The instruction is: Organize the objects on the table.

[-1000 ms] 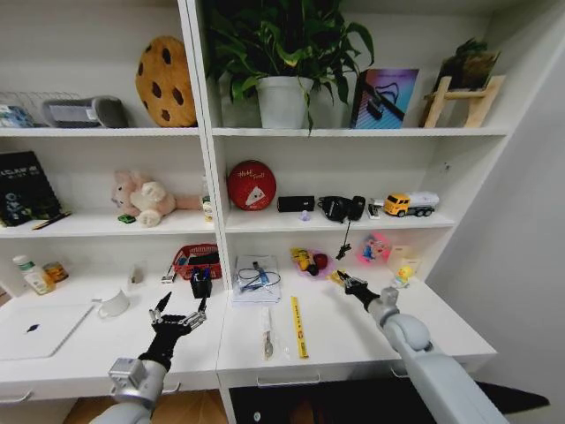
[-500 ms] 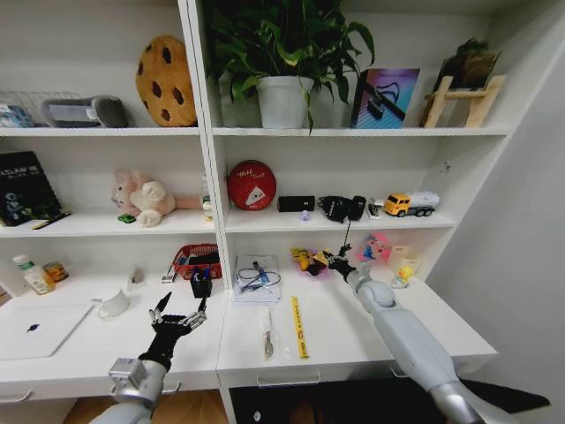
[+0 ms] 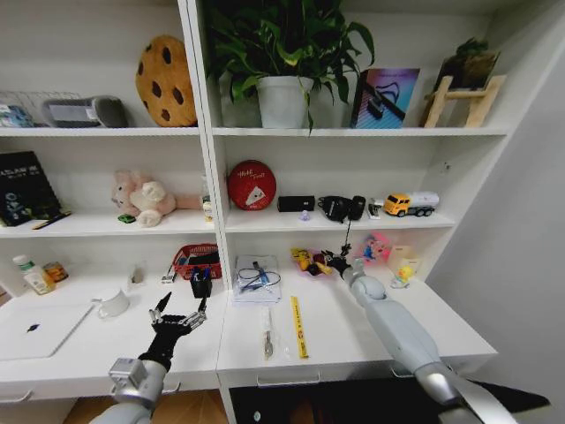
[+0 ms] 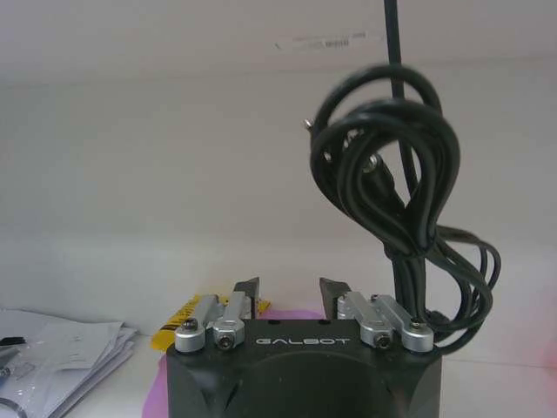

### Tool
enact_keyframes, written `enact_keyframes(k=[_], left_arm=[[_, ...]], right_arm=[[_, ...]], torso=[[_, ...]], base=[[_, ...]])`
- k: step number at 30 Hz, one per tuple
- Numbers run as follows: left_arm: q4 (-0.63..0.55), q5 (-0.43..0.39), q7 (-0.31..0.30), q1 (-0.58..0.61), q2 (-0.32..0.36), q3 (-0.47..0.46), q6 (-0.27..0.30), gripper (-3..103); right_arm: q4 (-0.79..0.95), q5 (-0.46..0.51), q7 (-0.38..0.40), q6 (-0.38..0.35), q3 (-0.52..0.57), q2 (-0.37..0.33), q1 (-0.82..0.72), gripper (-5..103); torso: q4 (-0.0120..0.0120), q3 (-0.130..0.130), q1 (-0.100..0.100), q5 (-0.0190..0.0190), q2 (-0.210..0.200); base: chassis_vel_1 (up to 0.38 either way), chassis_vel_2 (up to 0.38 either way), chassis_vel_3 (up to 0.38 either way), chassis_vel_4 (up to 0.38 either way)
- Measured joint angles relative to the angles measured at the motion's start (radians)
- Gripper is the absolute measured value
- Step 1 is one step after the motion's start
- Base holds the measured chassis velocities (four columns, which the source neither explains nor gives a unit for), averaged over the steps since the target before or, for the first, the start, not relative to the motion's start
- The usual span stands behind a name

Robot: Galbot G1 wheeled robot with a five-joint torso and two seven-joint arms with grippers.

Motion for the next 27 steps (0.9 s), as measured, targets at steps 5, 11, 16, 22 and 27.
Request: enact_keyframes(k=[5,11,16,22,27], left_arm=[[0.000,0.000,0.000,0.000,0.000,0.000,0.000,100],[0.000,0.000,0.000,0.000,0.000,0.000,0.000,100],[0.000,0.000,0.000,0.000,0.000,0.000,0.000,100],[0.000,0.000,0.000,0.000,0.000,0.000,0.000,100],[0.000,0.000,0.000,0.000,0.000,0.000,0.000,100]], right_arm=[[0.172,0.043,0.063,-0.058,0.019,-0.041,-0.107,55],[0.506,0.081,0.175,-0.119,0.113,-0.086,-0.380,77],[0.667,0.062,0.238,-0.120,0.193,-0.101,-0.503,93],[0.761,0.023,0.258,-0.125,0.273,-0.102,-0.587,100],[0.844,-0.127,0.226,-0.087,0.379,-0.066,-0.714,100]], torso=[[0.0001,0.000,0.000,-0.0003,0.000],[-0.0001,0.000,0.000,0.0000,0.000],[-0.0004,0.000,0.000,0.0000,0.000],[0.0003,0.000,0.000,0.0000,0.000],[-0.0002,0.000,0.000,0.0000,0.000]], base=[[0.000,0.000,0.000,0.000],[0.000,0.000,0.000,0.000],[0.000,0.000,0.000,0.000],[0.000,0.000,0.000,0.000],[0.000,0.000,0.000,0.000]])
